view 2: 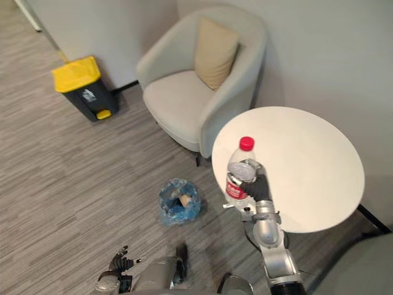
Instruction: Gather rubbish on tea table into small bin, then transfer packed bag to large trash can.
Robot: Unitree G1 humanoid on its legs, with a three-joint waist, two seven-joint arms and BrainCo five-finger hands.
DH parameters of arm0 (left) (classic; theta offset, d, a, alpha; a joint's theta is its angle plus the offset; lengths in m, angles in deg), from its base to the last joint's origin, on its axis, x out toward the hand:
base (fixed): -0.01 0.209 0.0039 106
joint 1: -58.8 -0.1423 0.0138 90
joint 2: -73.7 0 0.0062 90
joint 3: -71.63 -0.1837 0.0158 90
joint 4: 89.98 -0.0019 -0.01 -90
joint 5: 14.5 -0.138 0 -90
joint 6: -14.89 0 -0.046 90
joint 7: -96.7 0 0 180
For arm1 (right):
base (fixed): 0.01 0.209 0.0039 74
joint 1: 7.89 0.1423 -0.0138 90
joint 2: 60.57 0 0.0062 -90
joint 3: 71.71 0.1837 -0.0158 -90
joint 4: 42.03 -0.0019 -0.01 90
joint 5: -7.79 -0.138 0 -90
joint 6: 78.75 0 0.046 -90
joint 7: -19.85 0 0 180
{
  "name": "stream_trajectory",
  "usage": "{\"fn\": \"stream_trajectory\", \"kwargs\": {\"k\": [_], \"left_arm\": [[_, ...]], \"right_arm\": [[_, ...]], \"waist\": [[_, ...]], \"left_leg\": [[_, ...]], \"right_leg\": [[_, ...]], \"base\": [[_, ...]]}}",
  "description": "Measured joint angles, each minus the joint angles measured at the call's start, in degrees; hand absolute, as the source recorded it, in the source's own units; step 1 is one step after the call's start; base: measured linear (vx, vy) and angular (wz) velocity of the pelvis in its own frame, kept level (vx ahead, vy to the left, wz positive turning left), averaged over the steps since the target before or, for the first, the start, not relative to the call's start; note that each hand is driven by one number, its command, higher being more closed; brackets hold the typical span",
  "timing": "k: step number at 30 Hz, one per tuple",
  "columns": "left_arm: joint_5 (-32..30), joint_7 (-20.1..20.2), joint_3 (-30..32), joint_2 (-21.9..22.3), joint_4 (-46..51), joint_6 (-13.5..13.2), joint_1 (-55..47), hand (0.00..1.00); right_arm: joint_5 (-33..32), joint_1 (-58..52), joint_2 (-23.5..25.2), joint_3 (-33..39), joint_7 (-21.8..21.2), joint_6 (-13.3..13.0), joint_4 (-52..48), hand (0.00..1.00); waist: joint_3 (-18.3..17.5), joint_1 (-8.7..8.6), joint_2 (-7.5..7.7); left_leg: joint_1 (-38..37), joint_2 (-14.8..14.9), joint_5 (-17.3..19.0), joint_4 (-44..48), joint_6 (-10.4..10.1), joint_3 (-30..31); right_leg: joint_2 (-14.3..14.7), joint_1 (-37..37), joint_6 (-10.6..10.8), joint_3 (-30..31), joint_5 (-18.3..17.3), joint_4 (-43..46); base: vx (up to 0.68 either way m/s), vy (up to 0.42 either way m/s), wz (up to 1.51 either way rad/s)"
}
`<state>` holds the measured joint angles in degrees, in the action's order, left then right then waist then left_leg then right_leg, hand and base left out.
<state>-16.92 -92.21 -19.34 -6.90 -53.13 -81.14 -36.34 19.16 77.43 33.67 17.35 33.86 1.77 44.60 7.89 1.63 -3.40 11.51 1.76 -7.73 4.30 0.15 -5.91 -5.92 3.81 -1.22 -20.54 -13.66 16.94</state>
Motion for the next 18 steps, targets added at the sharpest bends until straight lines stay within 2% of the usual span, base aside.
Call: {"fn": "stream_trajectory", "kwargs": {"k": [1, 2, 3, 4, 6, 9, 11, 18], "left_arm": [[-0.4, 0.0, 0.1, 0.1, 0.0, -0.1, 0.6, 0.0], [-0.6, 0.0, 0.1, 0.3, -0.9, 0.4, 0.4, 0.0], [-0.7, 0.0, 0.1, 0.5, -1.2, 0.5, -0.4, 0.0], [-0.7, 0.0, 0.1, 0.5, -1.5, 0.6, -0.3, 0.0], [-1.5, 0.0, 0.1, 0.2, -1.6, 0.7, -1.1, 0.0], [-2.8, 0.0, 0.1, 0.1, -2.7, 0.8, -1.8, 0.0], [-2.9, 0.0, 0.1, 0.1, -3.3, 0.8, -2.8, 0.0], [-3.0, 0.1, 0.6, 0.1, -5.0, 0.9, -3.8, 0.0]], "right_arm": [[0.0, 0.6, 0.2, 0.5, 0.0, 0.0, 0.7, 1.0], [0.0, 0.9, 0.5, 0.5, 0.0, 0.1, 1.3, 1.0], [0.0, 0.7, 0.8, 0.5, 0.0, 0.0, 1.3, 1.0], [0.0, 0.7, 1.2, 1.0, 0.1, 0.1, 1.5, 1.0], [0.1, 0.7, 2.8, 0.5, -0.3, 0.1, 2.4, 1.0], [0.3, 0.6, 4.2, 0.4, -0.4, 0.1, 4.2, 1.0], [0.3, 0.2, 4.1, 0.4, -0.4, 1.0, 5.4, 1.0], [0.2, -0.3, 3.8, 0.4, -0.8, 1.2, 7.4, 1.0]], "waist": [[0.0, -0.1, -0.23], [0.0, -0.53, 0.4], [-0.1, -0.93, 0.24], [-0.4, -0.66, -0.36], [-0.4, -0.49, -0.29], [-0.4, -0.49, -0.21], [-0.4, -0.71, -0.31], [-0.4, -0.73, -0.32]], "left_leg": [[-1.5, 0.3, 1.8, 0.6, 0.7, -0.9], [-4.8, 0.0, 5.9, 1.7, 1.1, -4.5], [-8.8, 0.0, 6.0, -3.6, -0.4, -5.5], [-10.5, -0.3, 3.1, -6.9, -0.7, -5.4], [-11.5, 0.0, 1.4, -9.8, -0.9, -5.1], [-12.2, 0.2, 1.3, -10.1, -0.8, -5.3], [-12.4, 0.2, 1.4, -10.2, -0.9, -5.5], [-12.1, 0.4, 1.4, -10.2, -0.8, -5.6]], "right_leg": [[-0.4, -0.6, 0.1, -1.3, 1.4, -1.3], [-0.9, -2.1, 0.5, -2.4, 2.5, -2.6], [-0.8, -2.6, 1.0, -3.7, 2.8, -3.2], [-0.7, -2.4, 1.1, -3.7, 3.5, -3.3], [0.4, -3.0, 1.2, -3.2, 5.0, -5.1], [1.2, -4.0, 1.4, -1.8, 6.6, -7.0], [1.3, -4.5, 1.5, -1.2, 6.7, -7.3], [2.3, -4.2, 2.3, 0.4, 6.9, -8.9]], "base": [[-0.03, -0.062, 1.08], [0.05, -0.069, 0.76], [0.05, -0.046, 0.65], [0.02, -0.01, 0.32], [-0.03, 0.006, -0.03], [-0.09, 0.025, -0.11], [-0.13, 0.032, -0.12], [-0.01, -0.004, -0.09]]}}
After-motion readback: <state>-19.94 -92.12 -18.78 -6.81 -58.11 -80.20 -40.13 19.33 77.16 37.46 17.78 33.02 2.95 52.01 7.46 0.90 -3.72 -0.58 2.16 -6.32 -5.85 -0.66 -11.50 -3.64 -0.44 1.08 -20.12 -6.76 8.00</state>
